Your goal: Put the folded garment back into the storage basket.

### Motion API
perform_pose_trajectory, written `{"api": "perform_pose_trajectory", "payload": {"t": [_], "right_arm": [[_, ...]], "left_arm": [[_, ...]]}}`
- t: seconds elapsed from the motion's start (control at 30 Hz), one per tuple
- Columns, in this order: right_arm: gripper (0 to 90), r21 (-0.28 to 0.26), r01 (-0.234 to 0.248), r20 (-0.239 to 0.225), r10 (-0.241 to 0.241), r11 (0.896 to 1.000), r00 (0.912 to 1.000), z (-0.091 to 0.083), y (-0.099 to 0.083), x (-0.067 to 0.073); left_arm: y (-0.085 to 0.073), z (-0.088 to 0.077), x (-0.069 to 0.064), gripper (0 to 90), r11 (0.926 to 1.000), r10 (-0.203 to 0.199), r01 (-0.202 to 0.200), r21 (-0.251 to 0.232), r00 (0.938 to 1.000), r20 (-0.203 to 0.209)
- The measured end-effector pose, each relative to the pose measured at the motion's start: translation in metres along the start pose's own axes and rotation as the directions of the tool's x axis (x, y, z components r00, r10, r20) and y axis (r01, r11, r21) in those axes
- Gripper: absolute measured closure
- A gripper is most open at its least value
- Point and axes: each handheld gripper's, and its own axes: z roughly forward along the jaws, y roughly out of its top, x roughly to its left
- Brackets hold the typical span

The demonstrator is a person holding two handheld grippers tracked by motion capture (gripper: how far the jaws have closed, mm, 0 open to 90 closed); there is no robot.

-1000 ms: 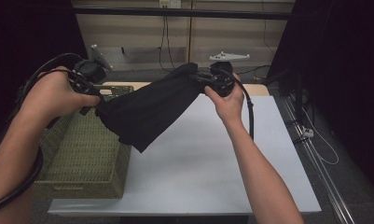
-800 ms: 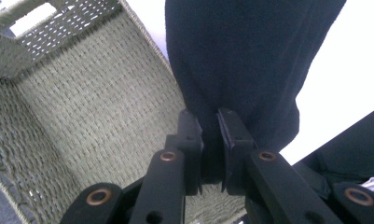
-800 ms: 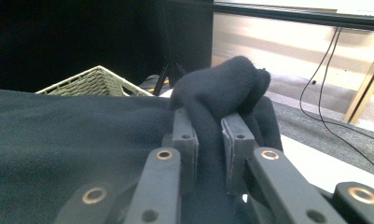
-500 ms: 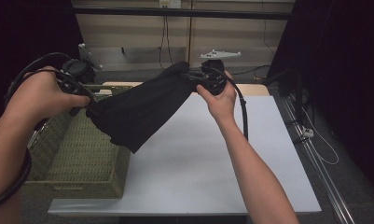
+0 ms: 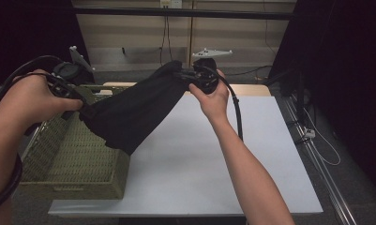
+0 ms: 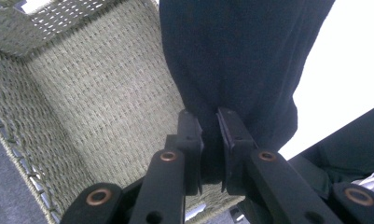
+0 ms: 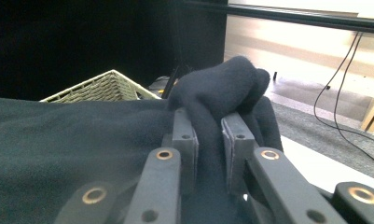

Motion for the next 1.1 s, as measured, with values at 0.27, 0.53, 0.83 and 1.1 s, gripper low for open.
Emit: {"api": "perform_pose_trajectory", "payload": {"t": [0.27, 0.53, 0.83, 1.1], "right_arm": [[79.1, 0.000, -0.006, -0.019, 0.006, 1.000, 0.9998, 0.011, 0.004, 0.006], [79.1, 0.002, 0.000, -0.042, 0.000, 1.000, 0.9991, 0.021, 0.006, 0.012], [79.1, -0.003, 0.015, -0.060, -0.015, 1.000, 0.9981, 0.026, 0.012, 0.019], [79.1, -0.006, 0.004, -0.083, -0.004, 1.000, 0.9966, 0.032, 0.015, 0.022]], "left_arm": [[-0.008, -0.004, 0.004, 80.9, 0.9998, -0.018, 0.018, -0.005, 0.9998, -0.006], [-0.018, -0.006, 0.010, 80.9, 0.9995, -0.032, 0.032, 0.002, 0.9994, -0.011], [-0.023, -0.012, 0.013, 80.8, 0.9993, -0.036, 0.036, 0.009, 0.9990, -0.025], [-0.028, -0.012, 0.015, 80.8, 0.9986, -0.051, 0.052, 0.010, 0.9983, -0.028]]}}
